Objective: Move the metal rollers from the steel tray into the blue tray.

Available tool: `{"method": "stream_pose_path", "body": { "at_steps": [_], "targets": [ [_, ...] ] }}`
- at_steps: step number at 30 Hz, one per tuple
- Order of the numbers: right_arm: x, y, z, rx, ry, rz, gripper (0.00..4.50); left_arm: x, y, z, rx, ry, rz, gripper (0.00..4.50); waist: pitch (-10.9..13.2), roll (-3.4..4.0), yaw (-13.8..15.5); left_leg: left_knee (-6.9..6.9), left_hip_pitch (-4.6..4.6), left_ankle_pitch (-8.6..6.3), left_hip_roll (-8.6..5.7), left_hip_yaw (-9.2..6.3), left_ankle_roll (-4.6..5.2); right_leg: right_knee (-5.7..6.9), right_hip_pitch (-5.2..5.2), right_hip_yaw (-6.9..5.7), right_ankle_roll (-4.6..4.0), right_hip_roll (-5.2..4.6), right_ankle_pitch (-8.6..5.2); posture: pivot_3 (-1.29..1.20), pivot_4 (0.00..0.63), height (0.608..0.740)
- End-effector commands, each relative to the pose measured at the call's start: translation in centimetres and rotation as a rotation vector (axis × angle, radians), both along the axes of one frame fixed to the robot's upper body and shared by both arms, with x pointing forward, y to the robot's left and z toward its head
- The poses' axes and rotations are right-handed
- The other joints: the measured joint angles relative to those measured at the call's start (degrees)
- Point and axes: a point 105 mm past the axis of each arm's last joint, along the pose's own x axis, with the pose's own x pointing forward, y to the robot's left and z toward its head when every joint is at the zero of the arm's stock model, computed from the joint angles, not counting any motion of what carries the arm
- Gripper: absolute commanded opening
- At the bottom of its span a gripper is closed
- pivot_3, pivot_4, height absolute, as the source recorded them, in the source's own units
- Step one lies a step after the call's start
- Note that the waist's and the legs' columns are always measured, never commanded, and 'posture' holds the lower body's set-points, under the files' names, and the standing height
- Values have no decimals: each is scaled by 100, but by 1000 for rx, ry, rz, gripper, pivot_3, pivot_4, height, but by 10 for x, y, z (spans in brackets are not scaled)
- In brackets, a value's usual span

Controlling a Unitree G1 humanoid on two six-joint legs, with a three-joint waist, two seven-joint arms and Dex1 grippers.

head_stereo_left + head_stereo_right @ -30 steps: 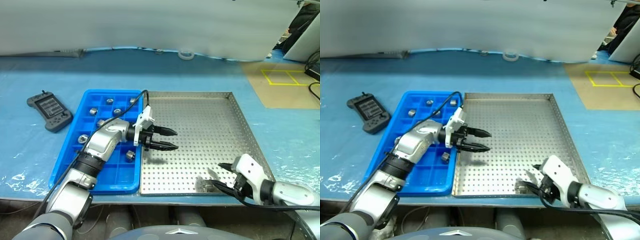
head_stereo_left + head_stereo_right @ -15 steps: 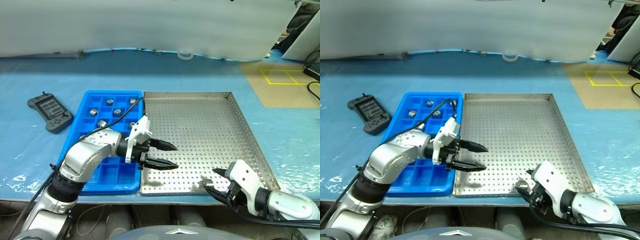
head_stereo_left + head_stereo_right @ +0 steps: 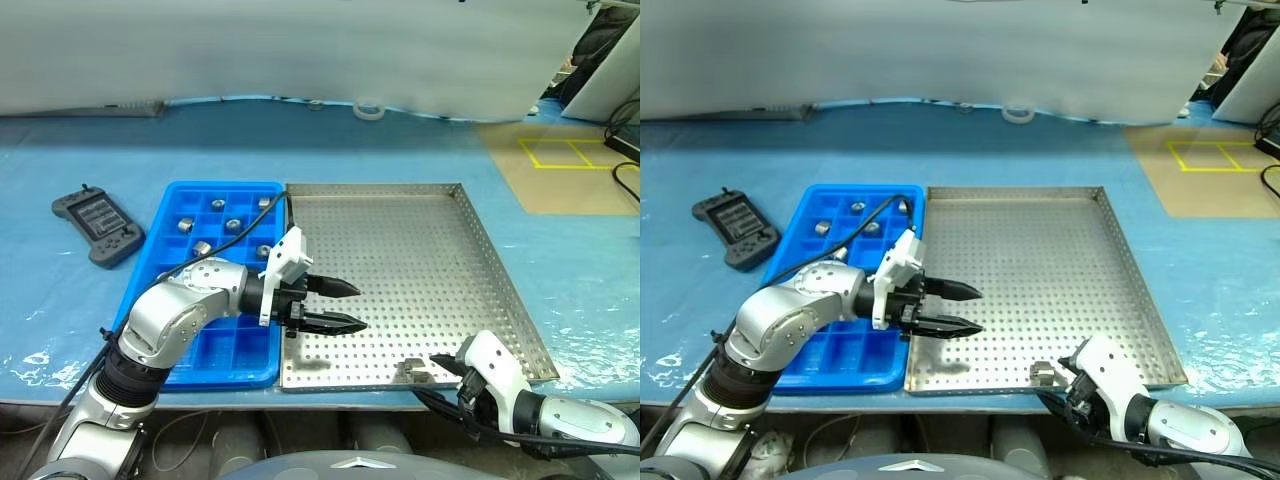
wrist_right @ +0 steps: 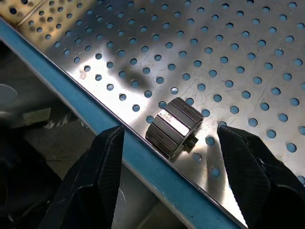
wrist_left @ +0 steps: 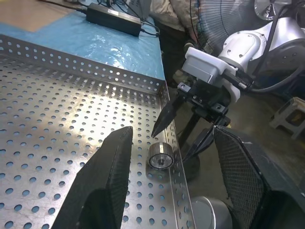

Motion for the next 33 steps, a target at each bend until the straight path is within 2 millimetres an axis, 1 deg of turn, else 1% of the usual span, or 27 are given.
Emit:
{"method": "stream_pose_path", "body": {
  "at_steps": [1,5,6,8,13,16,19,21,23,25,29,33],
  "targets": [
    [3,-2,16,75,-16,-39,3217,-4,-2,12,-32,-19,-16,2816,-2,5,-4,0,1,0,0,0,0,0,0,1,2,0,-1,-416,150,740],
    [5,-8,17,153,37,-114,3217,-4,-3,14,-44,-2,-7,2816,-3,3,4,1,5,1,0,-1,-1,0,1,1,12,1,-7,-416,150,740],
    [7,-6,21,214,50,-134,3217,-4,-3,14,-48,5,-2,2816,-3,3,9,1,5,1,0,-1,-1,0,1,0,11,1,-6,-419,150,740],
    [9,-3,28,268,64,-135,3217,-3,-3,15,-49,10,1,2816,-3,5,7,0,3,-1,-3,-2,1,0,1,1,-11,0,7,-422,150,740],
    [3,2,26,223,102,-91,3217,-3,-13,25,-53,-1,-1,2816,-5,6,55,0,1,-4,-5,-2,6,0,8,-2,-23,-1,14,-428,150,740],
    [-2,4,18,201,132,-85,3217,-3,-19,29,-54,-5,2,2816,-5,4,50,0,-1,-4,-4,-2,5,1,18,-2,-24,-1,14,-428,150,740],
    [-6,0,5,148,150,-110,3217,-2,-21,29,-51,-4,11,2816,-6,5,44,0,0,-3,-3,-2,4,1,21,-1,-23,-1,13,-421,150,740],
    [-5,-2,0,129,147,-126,3217,-2,-21,29,-50,-3,18,2816,-8,2,35,0,1,-3,-2,-2,3,0,13,-1,-17,-1,10,-421,150,740],
    [-4,-4,-6,102,140,-137,3217,-1,-22,27,-43,-6,29,2816,-10,-2,38,1,2,-4,-4,-2,4,-3,7,-1,15,-1,-9,-421,150,740],
    [-3,-4,-10,91,135,-144,3217,0,-23,23,-40,-3,36,2816,-12,-4,39,1,1,-4,-6,-3,5,-4,8,0,19,-2,-11,-421,150,740],
    [-1,11,-6,115,118,-115,3217,3,-19,6,-36,18,54,2816,-20,-16,26,0,1,-6,-2,-5,3,-4,8,-2,13,1,-7,-398,150,740],
    [5,22,0,129,98,-96,3217,5,-12,-12,-31,24,66,2816,-18,-10,23,0,1,-6,2,-6,-2,-1,8,-4,-1,4,3,-398,150,740]
  ]
}}
